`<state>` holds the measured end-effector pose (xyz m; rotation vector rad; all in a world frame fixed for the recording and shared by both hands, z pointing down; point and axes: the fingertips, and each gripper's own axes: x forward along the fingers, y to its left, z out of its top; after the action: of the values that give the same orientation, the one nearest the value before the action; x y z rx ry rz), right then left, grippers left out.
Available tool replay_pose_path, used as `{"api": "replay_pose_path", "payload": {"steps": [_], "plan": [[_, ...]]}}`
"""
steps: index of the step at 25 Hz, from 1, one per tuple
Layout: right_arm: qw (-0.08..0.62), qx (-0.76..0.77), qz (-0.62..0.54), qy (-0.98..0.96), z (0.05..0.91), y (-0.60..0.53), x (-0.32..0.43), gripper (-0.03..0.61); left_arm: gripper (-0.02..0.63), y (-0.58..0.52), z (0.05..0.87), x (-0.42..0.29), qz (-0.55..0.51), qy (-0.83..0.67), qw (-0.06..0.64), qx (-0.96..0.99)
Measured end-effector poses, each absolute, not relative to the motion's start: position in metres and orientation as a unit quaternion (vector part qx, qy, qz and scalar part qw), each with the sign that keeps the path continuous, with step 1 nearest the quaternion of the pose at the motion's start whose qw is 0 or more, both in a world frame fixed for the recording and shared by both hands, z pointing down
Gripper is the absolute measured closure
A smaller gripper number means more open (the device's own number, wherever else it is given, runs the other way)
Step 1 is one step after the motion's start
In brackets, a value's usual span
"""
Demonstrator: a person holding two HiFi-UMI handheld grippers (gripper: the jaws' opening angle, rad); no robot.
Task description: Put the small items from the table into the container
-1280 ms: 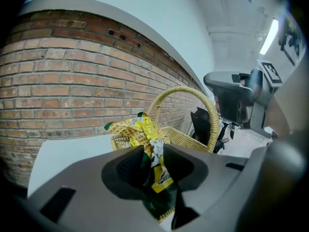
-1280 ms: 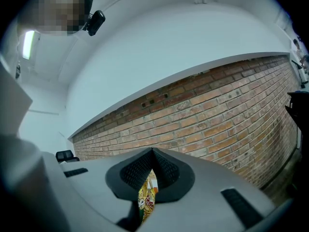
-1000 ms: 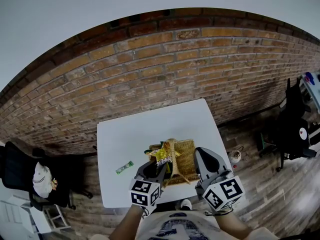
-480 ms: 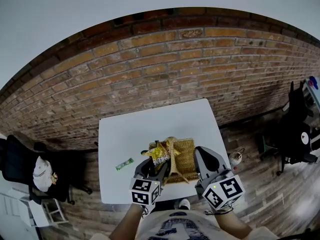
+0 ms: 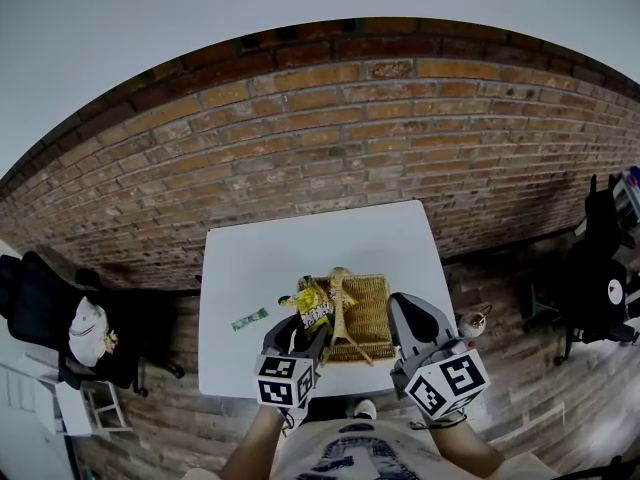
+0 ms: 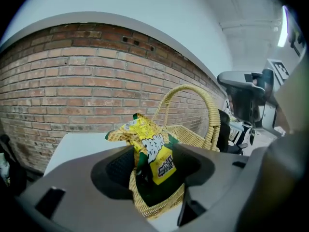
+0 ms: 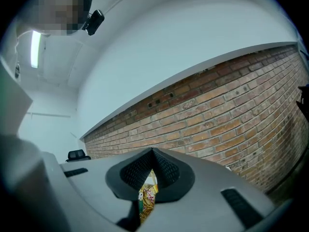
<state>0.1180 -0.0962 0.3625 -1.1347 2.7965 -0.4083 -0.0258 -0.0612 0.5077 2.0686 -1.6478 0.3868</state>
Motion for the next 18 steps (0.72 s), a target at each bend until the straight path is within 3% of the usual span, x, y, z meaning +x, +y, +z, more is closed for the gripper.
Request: {"api": "replay_pose_path", "payload": {"steps": [18], "plan": [[0.057,-0.335,-0.126,0.932,0.355,-0.072,0.112,0.56,0.334,-0.032,0.442,-0.05,0.089,-0.654,0.168,0.732]]}}
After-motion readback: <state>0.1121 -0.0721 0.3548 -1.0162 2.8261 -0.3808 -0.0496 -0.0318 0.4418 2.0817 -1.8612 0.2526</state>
